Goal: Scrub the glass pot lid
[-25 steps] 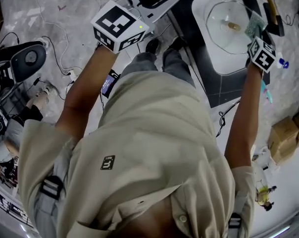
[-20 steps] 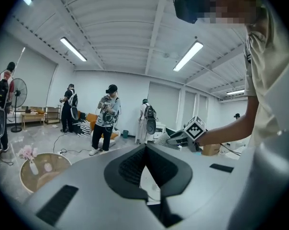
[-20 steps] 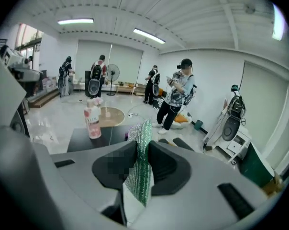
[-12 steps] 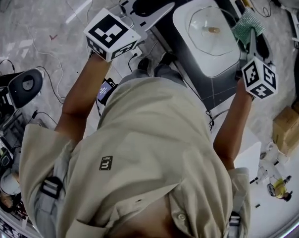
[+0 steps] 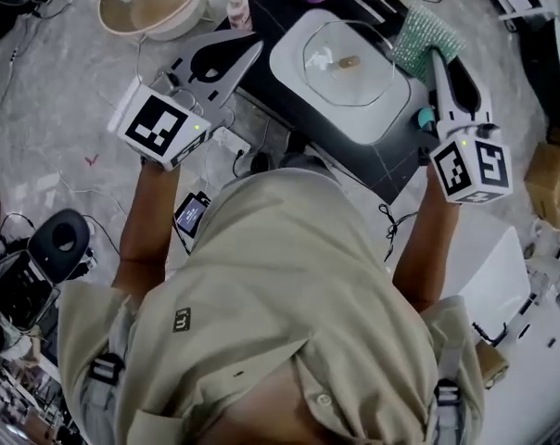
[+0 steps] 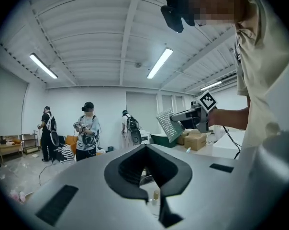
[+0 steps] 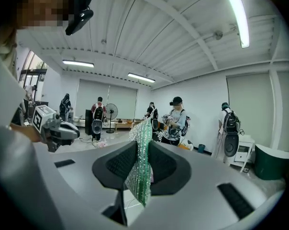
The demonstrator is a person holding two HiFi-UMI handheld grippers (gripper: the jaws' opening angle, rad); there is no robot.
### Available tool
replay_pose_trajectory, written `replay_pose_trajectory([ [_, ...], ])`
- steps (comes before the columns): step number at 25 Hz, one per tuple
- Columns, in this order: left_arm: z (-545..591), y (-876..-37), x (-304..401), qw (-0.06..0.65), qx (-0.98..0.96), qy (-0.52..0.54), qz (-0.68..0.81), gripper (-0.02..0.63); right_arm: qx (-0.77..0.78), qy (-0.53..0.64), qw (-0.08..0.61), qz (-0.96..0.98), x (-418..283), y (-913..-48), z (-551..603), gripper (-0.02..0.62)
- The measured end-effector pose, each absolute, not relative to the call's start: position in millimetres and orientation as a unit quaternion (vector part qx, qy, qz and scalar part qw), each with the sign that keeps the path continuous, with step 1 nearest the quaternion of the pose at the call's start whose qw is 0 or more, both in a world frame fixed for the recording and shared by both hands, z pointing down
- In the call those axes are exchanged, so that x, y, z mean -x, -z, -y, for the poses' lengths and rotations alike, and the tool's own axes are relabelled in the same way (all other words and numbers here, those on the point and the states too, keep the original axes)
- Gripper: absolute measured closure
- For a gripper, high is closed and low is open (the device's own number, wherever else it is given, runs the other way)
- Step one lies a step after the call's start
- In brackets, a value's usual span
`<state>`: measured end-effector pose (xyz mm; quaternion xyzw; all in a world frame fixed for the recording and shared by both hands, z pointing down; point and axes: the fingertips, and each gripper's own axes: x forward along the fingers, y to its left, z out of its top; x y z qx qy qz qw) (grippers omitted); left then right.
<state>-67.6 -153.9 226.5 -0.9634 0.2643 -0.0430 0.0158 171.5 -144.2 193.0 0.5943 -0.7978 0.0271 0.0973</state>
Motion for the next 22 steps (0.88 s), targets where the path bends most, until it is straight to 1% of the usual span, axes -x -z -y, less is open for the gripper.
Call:
replay_pose_trajectory([
  [3,148.7,-218.8,60.7,0.028,0.965,0.041,-0.257,0.592,-0.593,-0.025,0.077,0.801,-173.4,-176.1,127.9,0.503],
  [11,133.9,-208.0,46.8,0.049,0.968,0.039,-0.243,0.592,-0.584,-0.015,0.058,0.810,-173.3,-151.7,94.7,0.504],
  [22,112.4,-212.3,48.6,0.045,0.969,0.045,-0.238,0.592,-0.582,-0.004,0.052,0.812,-170.4,-138.2,63.5,0.506],
])
